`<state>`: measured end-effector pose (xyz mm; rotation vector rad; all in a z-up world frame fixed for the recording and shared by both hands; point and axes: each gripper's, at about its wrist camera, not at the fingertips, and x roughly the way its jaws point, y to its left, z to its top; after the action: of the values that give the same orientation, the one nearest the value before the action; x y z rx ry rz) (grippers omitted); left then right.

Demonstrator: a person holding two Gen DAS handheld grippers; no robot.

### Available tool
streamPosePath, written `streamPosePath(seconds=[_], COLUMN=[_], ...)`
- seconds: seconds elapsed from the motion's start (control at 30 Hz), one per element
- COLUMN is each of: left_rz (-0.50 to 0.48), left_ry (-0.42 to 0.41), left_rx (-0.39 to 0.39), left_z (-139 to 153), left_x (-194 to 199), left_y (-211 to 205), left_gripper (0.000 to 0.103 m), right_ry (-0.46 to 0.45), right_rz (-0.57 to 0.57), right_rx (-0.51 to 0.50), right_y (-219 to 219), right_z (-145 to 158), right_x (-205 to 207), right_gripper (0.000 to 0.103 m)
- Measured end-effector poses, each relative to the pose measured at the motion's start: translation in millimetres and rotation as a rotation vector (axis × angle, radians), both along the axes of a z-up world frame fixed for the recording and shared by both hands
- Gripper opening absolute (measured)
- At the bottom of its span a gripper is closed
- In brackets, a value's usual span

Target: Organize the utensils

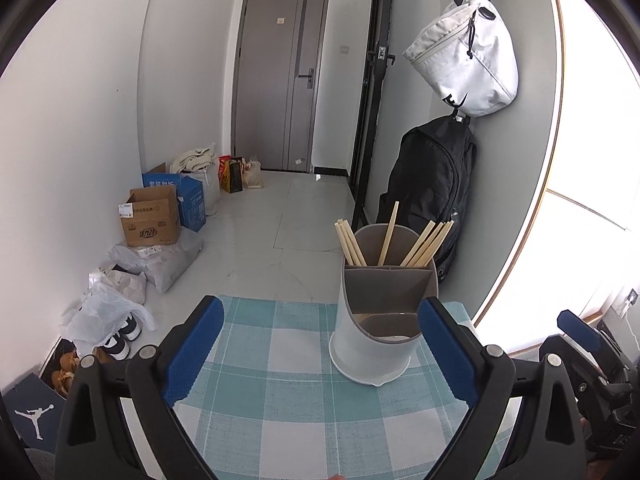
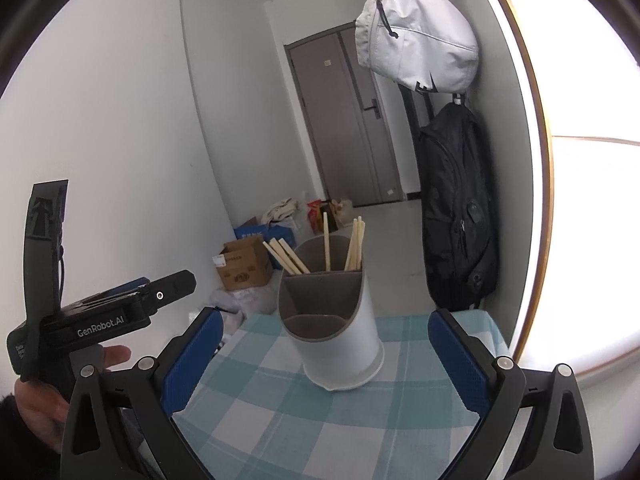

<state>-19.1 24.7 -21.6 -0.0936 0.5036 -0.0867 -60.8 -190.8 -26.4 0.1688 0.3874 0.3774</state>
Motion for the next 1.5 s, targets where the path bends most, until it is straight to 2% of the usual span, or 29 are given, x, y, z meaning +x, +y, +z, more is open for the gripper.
streamPosePath(seconds=[0.6,1.5], left_rz=[0.005,-0.001], left_ry=[-0.022,-0.004], left_rx=[0.037,0.011], left_z=[2.8,-0.5], left_x=[-1.6,-1.9], left_y=[-6.6,-7.7], left_gripper=[0.095,0.095], right_ry=[-0.034,-0.066], right_rz=[-0.002,-0.029], right_rx=[-0.009,-0.007], right_y=[2.5,-1.8], right_z=[0.7,3.8], right_x=[-2.2,-8.2], right_gripper=[0.103,0.103])
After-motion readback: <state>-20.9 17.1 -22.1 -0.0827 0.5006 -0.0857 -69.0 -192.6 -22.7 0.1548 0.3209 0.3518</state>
